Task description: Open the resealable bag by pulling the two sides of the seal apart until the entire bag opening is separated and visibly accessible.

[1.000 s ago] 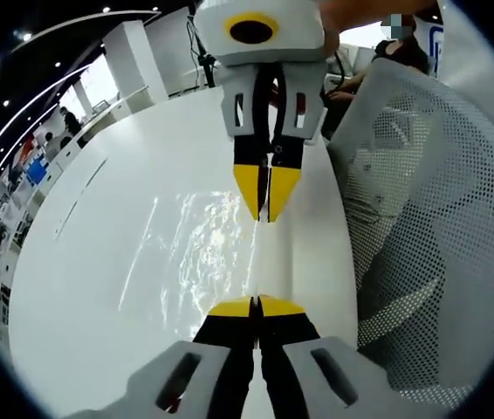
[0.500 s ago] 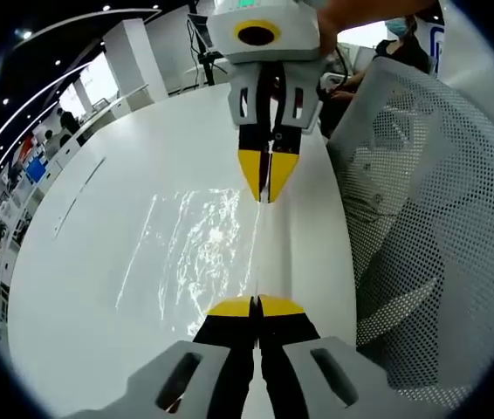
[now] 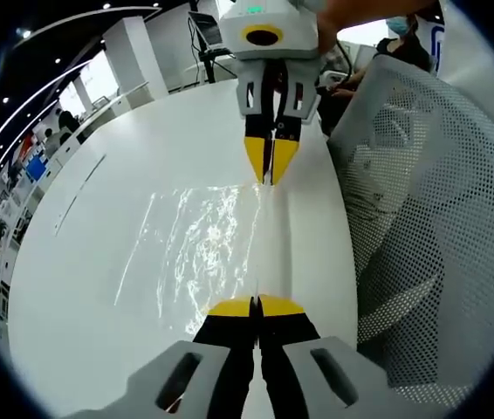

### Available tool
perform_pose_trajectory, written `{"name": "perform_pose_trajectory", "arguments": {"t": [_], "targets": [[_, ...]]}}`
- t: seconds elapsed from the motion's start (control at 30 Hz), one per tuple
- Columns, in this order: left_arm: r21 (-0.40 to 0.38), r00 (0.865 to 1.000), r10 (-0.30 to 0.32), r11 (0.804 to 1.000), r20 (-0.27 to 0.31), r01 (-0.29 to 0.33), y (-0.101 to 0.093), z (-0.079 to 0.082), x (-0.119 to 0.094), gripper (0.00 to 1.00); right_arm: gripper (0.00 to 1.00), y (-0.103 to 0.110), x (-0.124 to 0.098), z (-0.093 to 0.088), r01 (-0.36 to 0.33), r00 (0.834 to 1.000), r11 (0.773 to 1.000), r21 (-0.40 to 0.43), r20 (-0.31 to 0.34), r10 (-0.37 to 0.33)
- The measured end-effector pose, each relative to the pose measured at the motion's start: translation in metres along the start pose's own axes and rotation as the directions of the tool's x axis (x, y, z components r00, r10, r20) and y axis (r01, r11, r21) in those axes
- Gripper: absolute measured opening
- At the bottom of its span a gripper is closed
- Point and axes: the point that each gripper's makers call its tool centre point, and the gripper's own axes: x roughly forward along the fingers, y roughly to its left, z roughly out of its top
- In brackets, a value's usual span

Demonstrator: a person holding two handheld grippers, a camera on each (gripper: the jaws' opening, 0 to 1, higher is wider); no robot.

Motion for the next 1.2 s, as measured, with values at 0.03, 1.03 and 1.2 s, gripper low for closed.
{"name": "perform_pose_trajectory", "arguments": {"t": [0.03, 1.03, 1.2], "targets": [[0.001, 1.0, -0.001, 1.0, 0.0, 0.001, 0.0, 0.0, 0.0, 0.0, 0.0, 0.0, -0.001, -0.001, 0.002, 1.0, 1.0, 0.0, -0.001, -0.002], [0.051, 0.999, 0.012, 0.999, -0.034, -0.011, 0.0, -0.007, 0.003, 0.04, 0.02, 0.01, 0.004, 0.006, -0.046, 0.999, 0.996, 0.081, -0.001, 0.046], [0.052, 0.999, 0.015, 0.999, -0.029, -0.013, 0.001, -0.005, 0.004, 0.05, 0.07, 0.009, 0.005, 0.014, -0.047, 0.999, 0.995, 0.087, 0.023, 0.045]]}}
